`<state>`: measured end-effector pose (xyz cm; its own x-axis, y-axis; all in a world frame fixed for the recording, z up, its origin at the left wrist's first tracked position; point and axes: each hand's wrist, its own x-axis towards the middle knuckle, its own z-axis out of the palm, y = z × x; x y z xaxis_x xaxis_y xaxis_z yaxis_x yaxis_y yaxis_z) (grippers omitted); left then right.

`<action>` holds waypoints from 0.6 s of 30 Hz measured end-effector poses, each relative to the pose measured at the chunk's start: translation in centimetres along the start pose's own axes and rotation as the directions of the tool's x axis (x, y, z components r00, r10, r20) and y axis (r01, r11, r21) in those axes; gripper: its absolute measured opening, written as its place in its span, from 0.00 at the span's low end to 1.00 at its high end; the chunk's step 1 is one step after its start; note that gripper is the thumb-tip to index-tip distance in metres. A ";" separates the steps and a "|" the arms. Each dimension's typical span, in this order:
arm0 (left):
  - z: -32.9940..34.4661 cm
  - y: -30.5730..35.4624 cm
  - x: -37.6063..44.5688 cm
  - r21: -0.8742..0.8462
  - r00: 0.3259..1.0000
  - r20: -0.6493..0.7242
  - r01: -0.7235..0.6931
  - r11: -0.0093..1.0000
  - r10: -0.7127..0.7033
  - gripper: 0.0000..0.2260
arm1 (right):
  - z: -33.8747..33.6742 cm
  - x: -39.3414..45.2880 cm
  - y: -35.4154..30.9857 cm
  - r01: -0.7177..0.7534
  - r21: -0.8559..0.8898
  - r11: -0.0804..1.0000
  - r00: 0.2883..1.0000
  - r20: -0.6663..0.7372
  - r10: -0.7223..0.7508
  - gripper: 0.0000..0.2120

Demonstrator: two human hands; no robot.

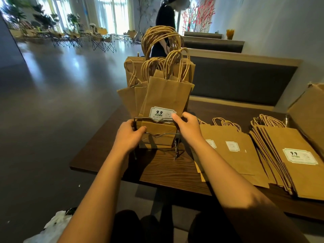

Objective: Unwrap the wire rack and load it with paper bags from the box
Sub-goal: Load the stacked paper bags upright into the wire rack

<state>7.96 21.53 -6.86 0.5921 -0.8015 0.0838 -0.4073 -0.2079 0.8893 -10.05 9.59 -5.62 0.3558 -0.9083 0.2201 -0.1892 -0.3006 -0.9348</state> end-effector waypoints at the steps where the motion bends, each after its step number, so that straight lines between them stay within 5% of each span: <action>1: -0.1 0.0 -0.2 0.012 1.000 -0.018 -0.013 1.000 0.013 0.10 | -0.1 0.0 0.0 0.019 -0.021 1.000 1.000 -0.011 -0.019 0.12; 9: -0.8 -0.1 -0.1 0.097 0.984 0.135 0.107 0.989 -0.120 0.18 | -0.6 0.6 0.2 -0.058 0.028 0.998 0.998 0.017 0.058 0.05; 13: -1.2 0.6 0.2 0.203 0.953 0.259 0.104 0.974 -0.156 0.15 | -0.8 0.6 0.9 -0.196 0.012 0.981 0.976 0.097 0.193 0.15; 16: -1.5 1.0 0.6 0.219 0.953 0.264 0.088 0.972 -0.146 0.18 | -0.7 0.2 1.1 -0.164 -0.007 0.986 0.987 -0.005 0.164 0.27; 18: -1.6 0.9 0.8 0.169 0.974 0.193 0.086 0.982 -0.118 0.23 | -0.7 -0.1 0.8 -0.054 0.006 0.999 0.993 -0.106 0.054 0.22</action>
<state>9.18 21.57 -5.26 0.4903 -0.8645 -0.1104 -0.4664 -0.3674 0.8047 -10.88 9.25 -6.19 0.2464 -0.9488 0.1974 -0.2030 -0.2497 -0.9468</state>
